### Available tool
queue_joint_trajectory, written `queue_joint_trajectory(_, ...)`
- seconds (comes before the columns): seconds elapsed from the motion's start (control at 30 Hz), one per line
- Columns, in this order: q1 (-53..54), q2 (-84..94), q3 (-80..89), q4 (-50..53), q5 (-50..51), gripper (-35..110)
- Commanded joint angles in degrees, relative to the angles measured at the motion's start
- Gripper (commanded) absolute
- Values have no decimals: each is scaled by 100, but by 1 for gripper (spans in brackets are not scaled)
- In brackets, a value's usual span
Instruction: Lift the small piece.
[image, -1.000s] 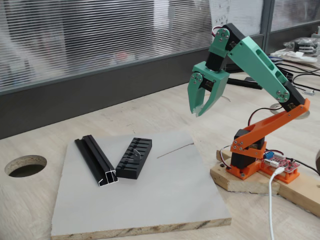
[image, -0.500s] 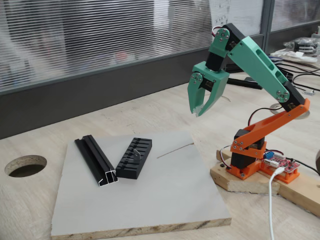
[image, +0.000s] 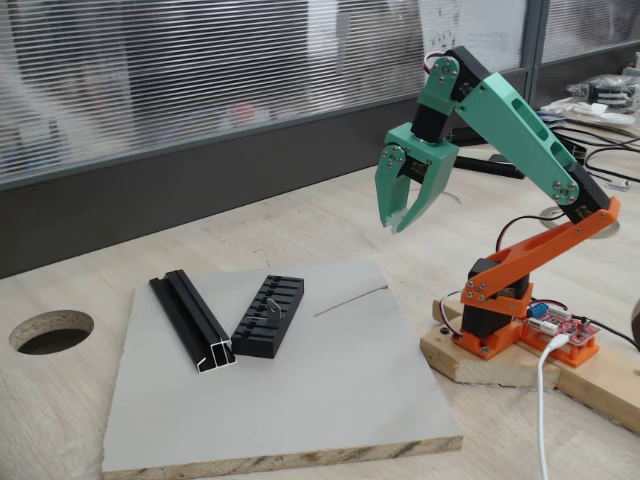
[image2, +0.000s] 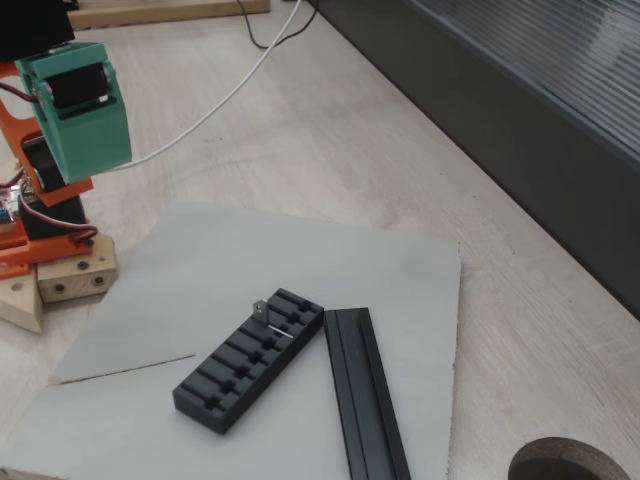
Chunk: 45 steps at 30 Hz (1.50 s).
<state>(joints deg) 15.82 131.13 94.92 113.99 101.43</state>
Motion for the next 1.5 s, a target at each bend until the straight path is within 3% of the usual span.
queue_joint_trajectory(0.0, 70, 62, 105, 141, 70, 5)
queue_joint_trajectory(0.57, 35, 44, 105, 114, 114, 5)
queue_joint_trajectory(0.7, 9, -782, 26, 0, 123, 6)
queue_joint_trajectory(1.07, -9, -2707, -1230, -3375, 167, 5)
queue_joint_trajectory(1.47, -1626, -4069, -1257, -3902, 2215, 5)
